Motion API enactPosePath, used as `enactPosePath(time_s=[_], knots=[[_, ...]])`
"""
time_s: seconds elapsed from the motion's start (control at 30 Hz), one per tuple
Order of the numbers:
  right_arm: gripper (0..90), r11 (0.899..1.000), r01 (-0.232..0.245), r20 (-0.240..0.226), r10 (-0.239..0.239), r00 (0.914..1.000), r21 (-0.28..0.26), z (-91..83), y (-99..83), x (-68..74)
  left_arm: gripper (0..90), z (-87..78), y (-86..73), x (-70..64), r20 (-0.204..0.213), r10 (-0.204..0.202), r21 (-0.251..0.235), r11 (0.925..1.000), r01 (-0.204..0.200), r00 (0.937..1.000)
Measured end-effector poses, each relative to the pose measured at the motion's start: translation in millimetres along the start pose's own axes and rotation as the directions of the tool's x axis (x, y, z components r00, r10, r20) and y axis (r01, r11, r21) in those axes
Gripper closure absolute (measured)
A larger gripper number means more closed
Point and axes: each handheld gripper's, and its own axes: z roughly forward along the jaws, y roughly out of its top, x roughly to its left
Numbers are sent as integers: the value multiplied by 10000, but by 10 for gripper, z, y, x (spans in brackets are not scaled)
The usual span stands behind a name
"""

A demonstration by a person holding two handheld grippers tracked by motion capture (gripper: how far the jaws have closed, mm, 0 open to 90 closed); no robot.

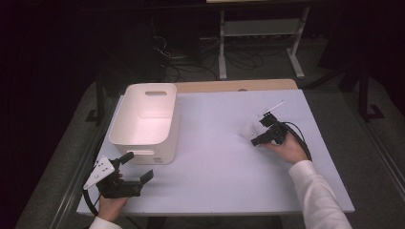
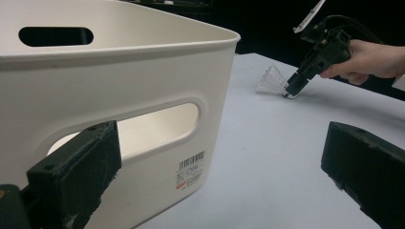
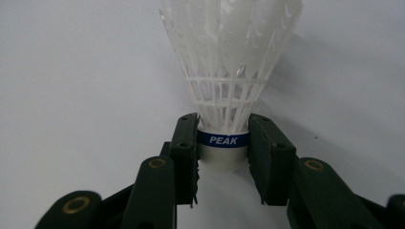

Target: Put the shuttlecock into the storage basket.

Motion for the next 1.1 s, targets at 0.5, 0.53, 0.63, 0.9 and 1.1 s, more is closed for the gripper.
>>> enactPosePath(time_s=[0.5, 0.53, 0.63, 0.9, 1.1], knots=[[636, 9951, 312, -108, -324, 9994, -935, -327, -2, 98, 0, -9, -4, 13, -76, 62, 124, 9999, -61, 10000], [636, 9951, 312, -108, -324, 9994, -935, -327, -2, 98, 0, -10, -4, 10, -77, 59, 124, 9999, -58, 10000], [636, 9916, 393, -118, -411, 9991, -1231, -419, 30, 107, 0, -9, -4, 7, -82, 60, 115, 9999, -59, 9999], [636, 9805, 430, -207, -478, 9986, -1916, -670, 155, 158, 0, -1, -8, 15, -51, -83, 40, 10000, 84, 10000], [636, 9745, 464, -282, -539, 9981, -2194, -782, 213, 185, 0, -5, -7, 16, -82, -142, 50, 9999, 142, 9999]])
